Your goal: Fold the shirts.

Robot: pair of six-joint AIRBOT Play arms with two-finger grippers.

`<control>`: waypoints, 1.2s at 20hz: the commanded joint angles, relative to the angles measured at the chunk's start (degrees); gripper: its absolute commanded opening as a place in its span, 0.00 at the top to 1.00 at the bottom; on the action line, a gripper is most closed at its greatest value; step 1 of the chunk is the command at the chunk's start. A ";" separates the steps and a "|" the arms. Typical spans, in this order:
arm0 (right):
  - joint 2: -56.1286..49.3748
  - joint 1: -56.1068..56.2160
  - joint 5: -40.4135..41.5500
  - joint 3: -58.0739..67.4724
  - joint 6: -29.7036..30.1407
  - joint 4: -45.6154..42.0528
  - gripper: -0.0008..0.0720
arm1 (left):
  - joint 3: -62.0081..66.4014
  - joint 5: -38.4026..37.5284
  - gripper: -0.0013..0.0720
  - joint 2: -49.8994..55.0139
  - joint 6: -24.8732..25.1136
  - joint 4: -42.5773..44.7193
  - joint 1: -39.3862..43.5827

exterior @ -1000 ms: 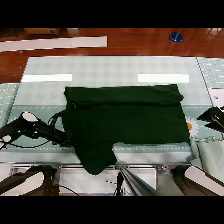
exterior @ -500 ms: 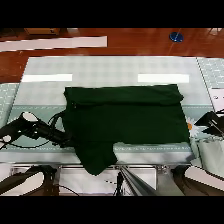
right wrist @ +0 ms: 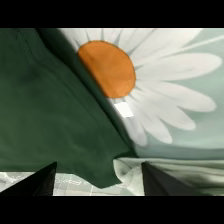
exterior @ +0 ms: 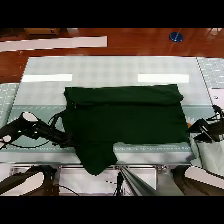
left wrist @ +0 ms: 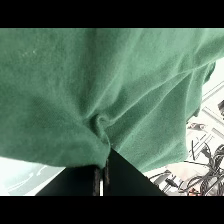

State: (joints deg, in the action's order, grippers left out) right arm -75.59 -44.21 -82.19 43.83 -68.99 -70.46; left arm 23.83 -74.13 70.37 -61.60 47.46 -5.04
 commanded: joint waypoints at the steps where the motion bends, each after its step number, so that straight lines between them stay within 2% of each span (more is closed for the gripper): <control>1: -0.07 0.04 1.22 -0.87 0.28 1.36 0.19 | 0.02 0.02 0.95 0.02 0.00 0.00 0.02; 5: -0.07 0.04 1.88 -0.87 0.37 1.42 0.19 | 0.02 0.02 0.95 0.02 0.02 0.00 0.02; 6: -0.07 0.04 2.36 -0.87 0.83 1.53 0.23 | 0.02 0.02 0.95 0.02 0.02 0.00 0.02; 14: -0.07 0.04 6.23 -0.81 0.96 5.86 0.23 | 0.02 0.17 0.95 0.02 0.02 0.00 0.02; 24: -0.07 1.11 4.02 -3.15 0.85 1.31 0.23 | 0.02 0.15 0.95 0.02 0.07 -0.79 0.02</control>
State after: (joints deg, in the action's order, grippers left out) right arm -75.64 -43.90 -77.84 41.95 -68.36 -67.44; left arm 23.83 -73.97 70.37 -61.56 47.22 -5.04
